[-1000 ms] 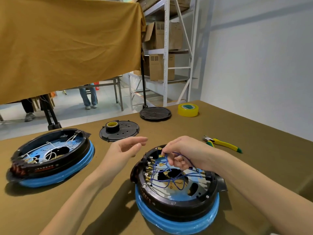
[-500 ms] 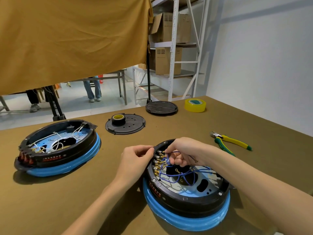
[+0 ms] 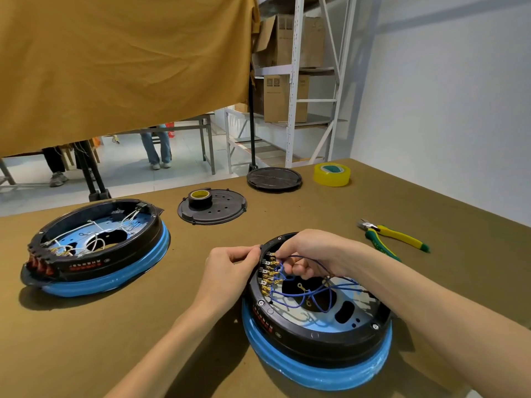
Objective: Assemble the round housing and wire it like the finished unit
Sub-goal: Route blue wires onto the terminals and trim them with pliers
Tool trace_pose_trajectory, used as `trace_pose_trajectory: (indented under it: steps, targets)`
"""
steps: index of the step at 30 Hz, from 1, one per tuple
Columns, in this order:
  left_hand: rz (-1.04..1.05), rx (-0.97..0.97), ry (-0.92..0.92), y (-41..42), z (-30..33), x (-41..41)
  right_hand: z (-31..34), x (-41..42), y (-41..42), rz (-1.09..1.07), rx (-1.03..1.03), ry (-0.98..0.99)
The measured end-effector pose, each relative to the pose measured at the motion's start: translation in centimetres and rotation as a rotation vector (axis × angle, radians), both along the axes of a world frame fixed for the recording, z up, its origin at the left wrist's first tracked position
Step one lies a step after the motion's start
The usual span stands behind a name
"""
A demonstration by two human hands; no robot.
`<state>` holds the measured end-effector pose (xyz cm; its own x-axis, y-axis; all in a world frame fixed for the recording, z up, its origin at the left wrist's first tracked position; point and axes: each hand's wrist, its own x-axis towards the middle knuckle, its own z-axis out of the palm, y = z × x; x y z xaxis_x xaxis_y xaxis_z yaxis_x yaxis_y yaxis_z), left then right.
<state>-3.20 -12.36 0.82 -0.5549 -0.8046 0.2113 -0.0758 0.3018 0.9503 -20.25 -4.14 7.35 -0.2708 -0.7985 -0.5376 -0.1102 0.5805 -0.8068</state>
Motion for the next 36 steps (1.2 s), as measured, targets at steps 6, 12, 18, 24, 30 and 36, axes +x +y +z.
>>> trace_pose_trajectory:
  steps: [6, 12, 18, 24, 30, 36]
  targets:
    - [-0.009, 0.035, 0.036, 0.1, -0.1, -0.1, 0.3, -0.2, -0.2, -0.013, -0.011, -0.016]
    - [-0.071, 0.034, 0.018, -0.2, 0.1, 0.2, -0.4, -0.2, 0.6, -0.054, -0.181, 0.053]
    - [-0.059, 0.04, 0.067, 0.4, -0.1, 0.0, -1.5, 0.6, 1.1, -0.029, -0.339, 0.197]
    - [-0.065, 0.03, 0.063, 0.4, 0.0, -0.1, -1.7, 0.8, 0.9, -0.066, -0.359, 0.135]
    - [-0.041, 0.097, 0.095, 0.7, -0.2, -0.3, -1.4, 0.5, 1.0, -0.021, -0.337, 0.149]
    - [-0.029, 0.157, 0.097, 0.2, -0.2, -0.3, -1.2, 0.8, 2.7, 0.197, -0.428, 0.74]
